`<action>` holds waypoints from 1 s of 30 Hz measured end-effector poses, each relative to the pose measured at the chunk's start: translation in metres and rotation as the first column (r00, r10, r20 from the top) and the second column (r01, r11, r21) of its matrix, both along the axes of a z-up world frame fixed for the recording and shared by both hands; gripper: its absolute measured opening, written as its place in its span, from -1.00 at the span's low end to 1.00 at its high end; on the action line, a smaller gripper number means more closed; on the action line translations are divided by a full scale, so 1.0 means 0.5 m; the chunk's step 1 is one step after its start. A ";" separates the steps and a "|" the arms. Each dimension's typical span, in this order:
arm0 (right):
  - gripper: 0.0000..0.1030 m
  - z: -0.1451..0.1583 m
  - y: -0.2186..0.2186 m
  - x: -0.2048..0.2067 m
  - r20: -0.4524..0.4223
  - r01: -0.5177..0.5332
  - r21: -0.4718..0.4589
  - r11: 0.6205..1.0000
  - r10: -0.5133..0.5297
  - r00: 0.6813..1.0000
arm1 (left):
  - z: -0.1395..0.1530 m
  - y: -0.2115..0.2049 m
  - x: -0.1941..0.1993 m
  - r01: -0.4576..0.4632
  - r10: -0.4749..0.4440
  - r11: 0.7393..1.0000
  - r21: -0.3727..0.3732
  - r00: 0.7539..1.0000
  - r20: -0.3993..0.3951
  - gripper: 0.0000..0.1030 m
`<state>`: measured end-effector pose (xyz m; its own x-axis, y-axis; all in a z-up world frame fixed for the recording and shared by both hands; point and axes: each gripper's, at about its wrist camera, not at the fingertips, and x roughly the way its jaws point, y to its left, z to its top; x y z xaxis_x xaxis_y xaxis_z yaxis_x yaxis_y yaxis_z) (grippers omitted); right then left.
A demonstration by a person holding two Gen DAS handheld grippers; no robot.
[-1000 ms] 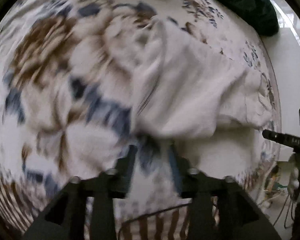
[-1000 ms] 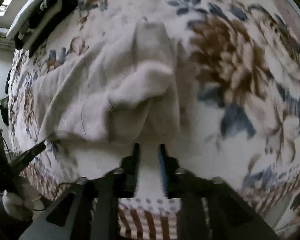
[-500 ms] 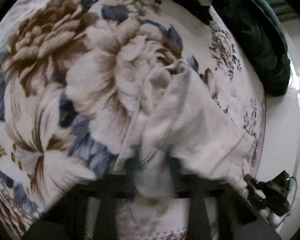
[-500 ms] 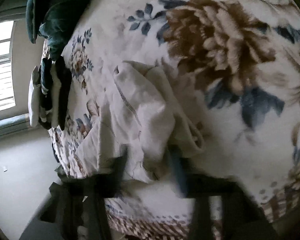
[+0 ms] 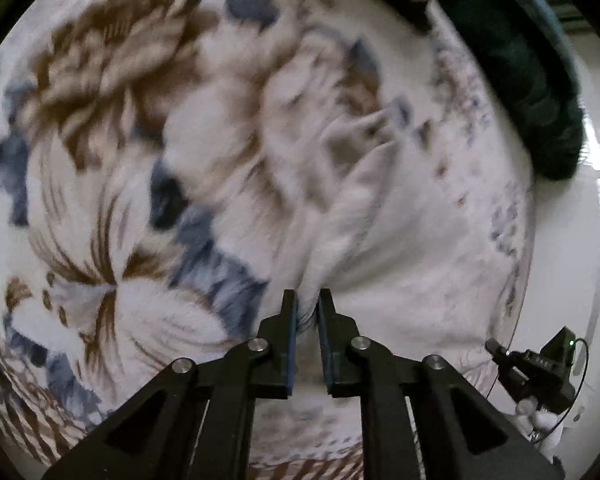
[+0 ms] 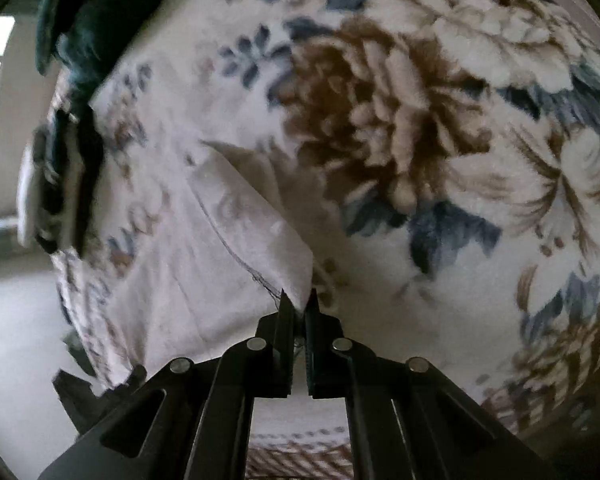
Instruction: Fold small clothes
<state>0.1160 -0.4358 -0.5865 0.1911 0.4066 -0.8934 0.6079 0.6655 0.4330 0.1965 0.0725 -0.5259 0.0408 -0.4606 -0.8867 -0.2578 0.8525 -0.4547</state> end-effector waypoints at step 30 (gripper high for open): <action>-0.20 -0.062 -0.003 0.219 0.099 -0.012 -0.051 0.999 0.017 0.995 | -0.038 -0.012 0.197 0.010 0.000 0.997 -0.078 0.993 0.122 0.15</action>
